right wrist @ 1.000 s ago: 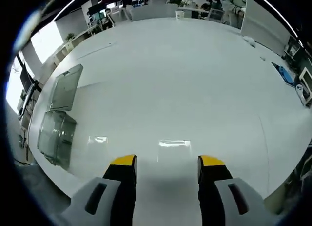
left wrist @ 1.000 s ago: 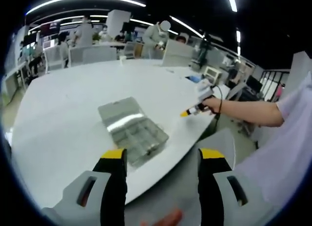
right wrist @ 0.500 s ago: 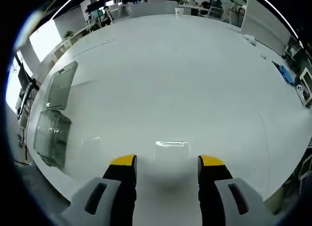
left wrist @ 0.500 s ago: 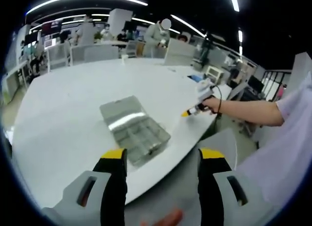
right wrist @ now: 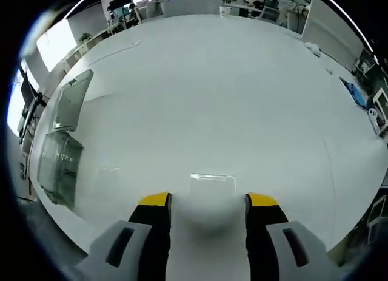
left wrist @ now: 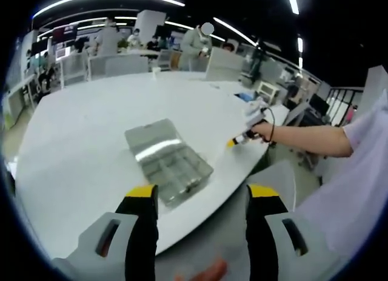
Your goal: Insert the divider into the dual guide fixture by aligning both edges with the guide slots and pushing it downward to the bottom, including one-sided entry, uneven engagement, binding, and posture correction.
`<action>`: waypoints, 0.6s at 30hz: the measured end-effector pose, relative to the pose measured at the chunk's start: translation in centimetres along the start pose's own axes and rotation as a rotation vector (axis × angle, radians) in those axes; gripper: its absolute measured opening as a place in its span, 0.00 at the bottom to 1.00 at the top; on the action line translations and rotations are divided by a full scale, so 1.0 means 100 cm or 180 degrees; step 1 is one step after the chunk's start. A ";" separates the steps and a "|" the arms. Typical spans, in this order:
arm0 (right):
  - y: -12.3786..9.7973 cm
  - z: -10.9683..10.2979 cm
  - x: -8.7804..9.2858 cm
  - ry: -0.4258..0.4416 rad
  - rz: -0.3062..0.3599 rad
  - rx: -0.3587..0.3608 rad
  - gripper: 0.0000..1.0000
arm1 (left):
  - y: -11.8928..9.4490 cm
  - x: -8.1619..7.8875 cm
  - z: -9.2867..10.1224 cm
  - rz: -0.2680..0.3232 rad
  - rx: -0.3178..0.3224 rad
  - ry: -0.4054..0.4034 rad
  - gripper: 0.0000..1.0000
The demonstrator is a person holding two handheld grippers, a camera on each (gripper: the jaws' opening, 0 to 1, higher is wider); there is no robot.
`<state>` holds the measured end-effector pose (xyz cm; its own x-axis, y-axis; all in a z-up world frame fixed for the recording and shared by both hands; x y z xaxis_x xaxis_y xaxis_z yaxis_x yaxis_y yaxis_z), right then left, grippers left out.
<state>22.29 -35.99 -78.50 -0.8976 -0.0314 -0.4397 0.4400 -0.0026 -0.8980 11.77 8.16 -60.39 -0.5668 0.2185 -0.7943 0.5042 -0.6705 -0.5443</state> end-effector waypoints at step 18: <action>0.001 -0.006 -0.006 -0.0007 -0.0122 -0.0008 0.33 | 0.002 0.001 0.001 0.0012 0.0009 -0.0024 0.56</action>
Point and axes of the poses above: the point that each gripper's makers call its tool centre point, and the gripper's own axes: y roughly forward along the fingers, z roughly to its right, x roughly out of its underside, the point moved 10 cm from there along -y, roughly backward along the fingers, and after that the axes turned 1 degree about -y, right-handed, at the moved point
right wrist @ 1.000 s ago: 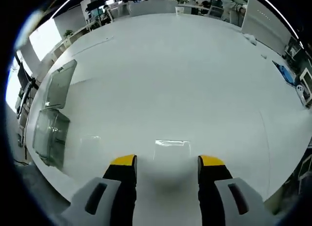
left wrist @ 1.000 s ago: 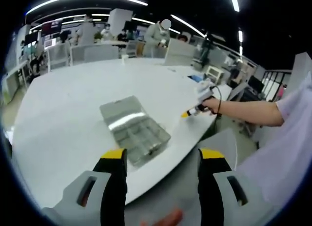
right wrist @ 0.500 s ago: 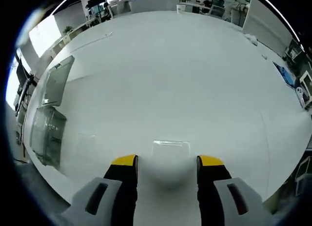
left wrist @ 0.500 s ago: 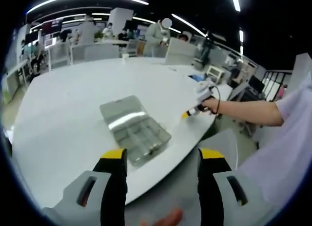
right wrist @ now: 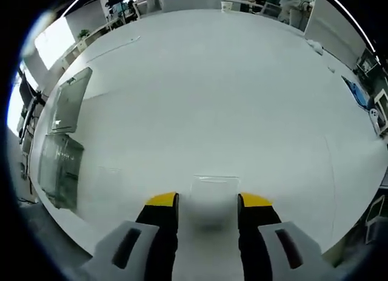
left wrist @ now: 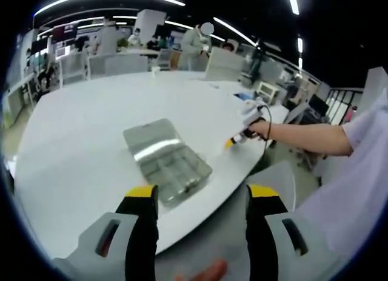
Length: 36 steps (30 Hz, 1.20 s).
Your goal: Insert the divider into the dual guide fixture by aligning both edges with the guide slots and pushing it downward to the bottom, including one-sided entry, uneven engagement, binding, and posture correction.
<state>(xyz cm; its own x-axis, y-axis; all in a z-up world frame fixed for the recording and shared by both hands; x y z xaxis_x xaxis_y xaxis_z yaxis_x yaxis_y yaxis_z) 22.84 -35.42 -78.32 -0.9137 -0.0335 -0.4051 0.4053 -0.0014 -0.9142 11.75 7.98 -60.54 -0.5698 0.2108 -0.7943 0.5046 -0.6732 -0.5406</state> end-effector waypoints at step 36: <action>0.002 -0.008 -0.004 -0.0160 -0.0146 -0.0087 0.36 | 0.002 -0.001 0.001 -0.0016 0.0013 0.0017 0.56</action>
Point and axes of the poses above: the point that each gripper's makers call its tool centre point, and the gripper's own axes: y roughly forward along the fingers, z roughly to its right, x roughly out of its underside, the point moved 10 cm from there along -y, roughly backward along the fingers, and after that the axes turned 1 degree about -y, right-handed, at the moved point
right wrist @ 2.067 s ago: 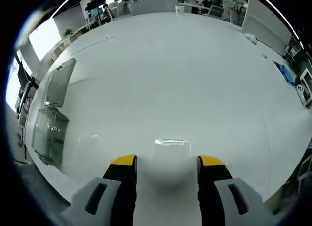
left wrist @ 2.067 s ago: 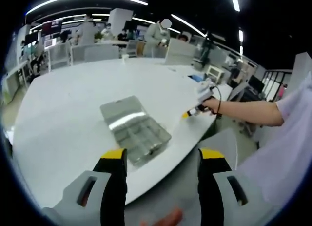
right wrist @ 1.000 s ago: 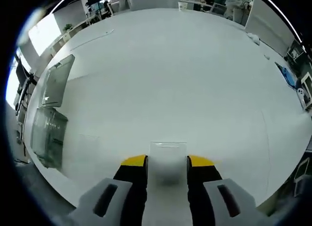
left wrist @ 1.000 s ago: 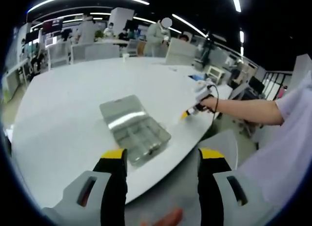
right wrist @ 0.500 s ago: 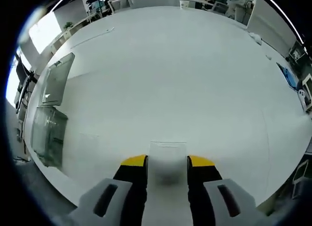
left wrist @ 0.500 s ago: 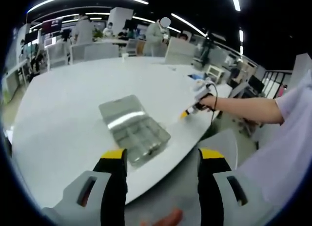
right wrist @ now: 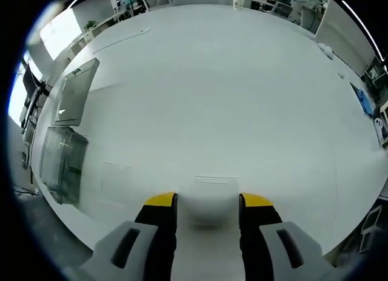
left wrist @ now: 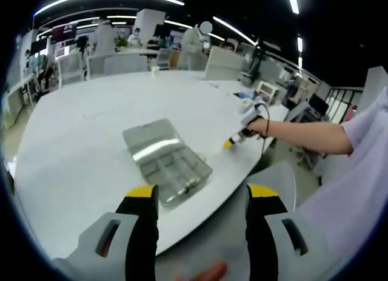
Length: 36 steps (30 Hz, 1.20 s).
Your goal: Insert the divider into the dual guide fixture by aligning both edges with the guide slots and pushing it downward to the bottom, including one-sided entry, uneven engagement, binding, and posture correction.
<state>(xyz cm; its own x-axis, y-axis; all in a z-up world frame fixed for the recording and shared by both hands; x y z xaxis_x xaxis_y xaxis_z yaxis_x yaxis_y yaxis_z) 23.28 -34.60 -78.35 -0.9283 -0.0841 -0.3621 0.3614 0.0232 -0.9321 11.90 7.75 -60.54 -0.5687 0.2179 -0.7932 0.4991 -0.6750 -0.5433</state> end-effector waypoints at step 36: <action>-0.004 0.005 -0.002 0.0028 0.0194 0.0063 0.26 | -0.004 0.002 0.000 0.0024 -0.0022 -0.0008 0.55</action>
Point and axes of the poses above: the point that each gripper's makers call its tool centre point, and the gripper's own axes: y roughly forward along the fingers, z roughly to its right, x roughly out of its underside, the point moved 10 cm from there along -y, roughly backward along the fingers, and after that the axes turned 1 degree about -y, right-handed, at the moved point
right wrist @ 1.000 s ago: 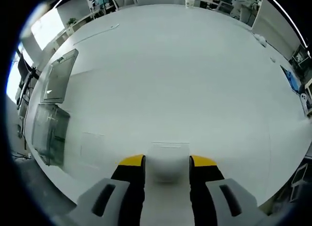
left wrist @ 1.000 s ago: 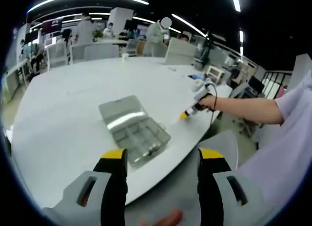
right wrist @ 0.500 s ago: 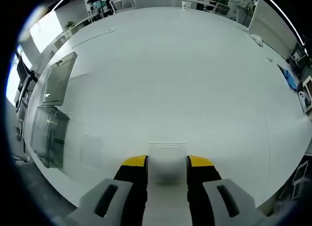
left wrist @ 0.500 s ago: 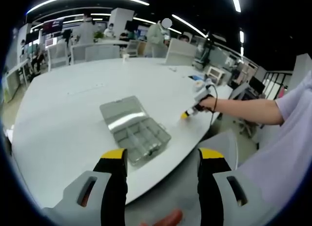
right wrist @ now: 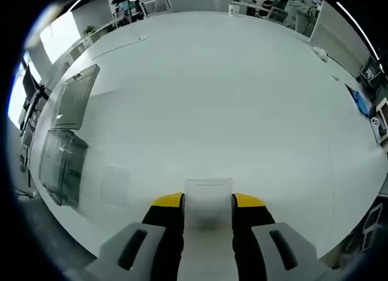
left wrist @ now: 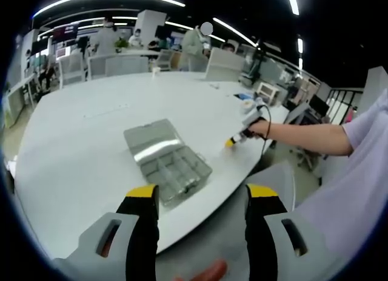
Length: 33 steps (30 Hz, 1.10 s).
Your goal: Insert the divider into the dual guide fixture by aligning both edges with the guide slots and pushing it downward to the bottom, including one-sided entry, uneven engagement, binding, and posture correction.
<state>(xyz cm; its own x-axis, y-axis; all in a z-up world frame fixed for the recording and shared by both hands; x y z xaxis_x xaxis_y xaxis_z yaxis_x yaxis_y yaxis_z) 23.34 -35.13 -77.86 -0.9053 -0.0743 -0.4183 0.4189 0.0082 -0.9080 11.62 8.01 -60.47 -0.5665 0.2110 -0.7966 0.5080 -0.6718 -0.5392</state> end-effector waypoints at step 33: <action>-0.024 -0.007 -0.004 -0.0071 0.0349 -0.0170 0.26 | 0.006 0.000 0.001 -0.0012 0.0059 -0.0004 0.55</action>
<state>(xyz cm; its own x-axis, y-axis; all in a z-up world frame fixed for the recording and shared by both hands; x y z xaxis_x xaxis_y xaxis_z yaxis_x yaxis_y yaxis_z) 22.69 -34.43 -75.54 -0.8522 -0.0923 -0.5151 0.5104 0.0705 -0.8571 11.81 7.50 -60.77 -0.5691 0.2127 -0.7943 0.4938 -0.6840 -0.5370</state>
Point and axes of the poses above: the point that each gripper's makers call its tool centre point, and the gripper's own axes: y roughly forward along the fingers, z roughly to its right, x roughly out of its underside, the point moved 10 cm from there along -y, roughly backward along the fingers, and after that the axes turned 1 degree about -y, right-handed, at the moved point
